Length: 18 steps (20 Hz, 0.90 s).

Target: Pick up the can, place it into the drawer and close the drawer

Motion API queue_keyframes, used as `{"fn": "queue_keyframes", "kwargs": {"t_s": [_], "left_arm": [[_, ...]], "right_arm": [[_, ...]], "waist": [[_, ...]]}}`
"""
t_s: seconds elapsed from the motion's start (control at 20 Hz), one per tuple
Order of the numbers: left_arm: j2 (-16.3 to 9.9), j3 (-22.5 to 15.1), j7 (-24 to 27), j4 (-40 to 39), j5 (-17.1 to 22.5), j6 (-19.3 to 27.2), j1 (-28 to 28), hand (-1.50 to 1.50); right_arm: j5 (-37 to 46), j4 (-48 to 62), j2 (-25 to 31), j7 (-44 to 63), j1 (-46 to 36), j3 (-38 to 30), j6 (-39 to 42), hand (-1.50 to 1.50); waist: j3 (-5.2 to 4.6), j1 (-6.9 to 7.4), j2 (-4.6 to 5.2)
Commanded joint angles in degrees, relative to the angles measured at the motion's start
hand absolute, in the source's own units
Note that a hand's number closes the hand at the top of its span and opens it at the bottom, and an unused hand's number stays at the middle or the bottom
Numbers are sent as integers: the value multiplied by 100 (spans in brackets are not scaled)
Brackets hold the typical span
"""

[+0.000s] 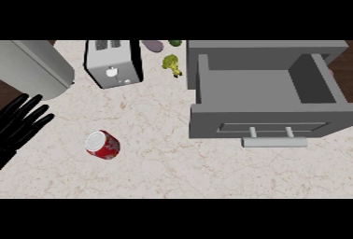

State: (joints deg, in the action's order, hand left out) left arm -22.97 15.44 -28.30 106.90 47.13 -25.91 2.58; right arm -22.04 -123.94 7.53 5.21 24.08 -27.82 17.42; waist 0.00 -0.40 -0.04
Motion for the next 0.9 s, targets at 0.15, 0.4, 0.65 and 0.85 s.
{"fn": "queue_keyframes", "kwargs": {"t_s": [0.15,0.4,0.65,0.85], "left_arm": [[408,-252,351,-706,-893,-122,-338,-150],[671,-381,835,-1363,-1538,-276,-566,-150],[947,-524,1446,-1504,-2273,-352,-259,-150],[990,-455,1830,-2223,-2657,-251,-645,-150]], "right_arm": [[45,269,-249,-366,204,-308,528,-150],[-256,-244,-185,252,151,-500,484,-150],[-352,-13,-228,-16,209,-774,810,-150],[-76,21,-373,138,-134,-611,646,-150]], "waist": [[0,-3,1],[-2,-7,2],[-1,-5,-1],[-2,8,4]]}}
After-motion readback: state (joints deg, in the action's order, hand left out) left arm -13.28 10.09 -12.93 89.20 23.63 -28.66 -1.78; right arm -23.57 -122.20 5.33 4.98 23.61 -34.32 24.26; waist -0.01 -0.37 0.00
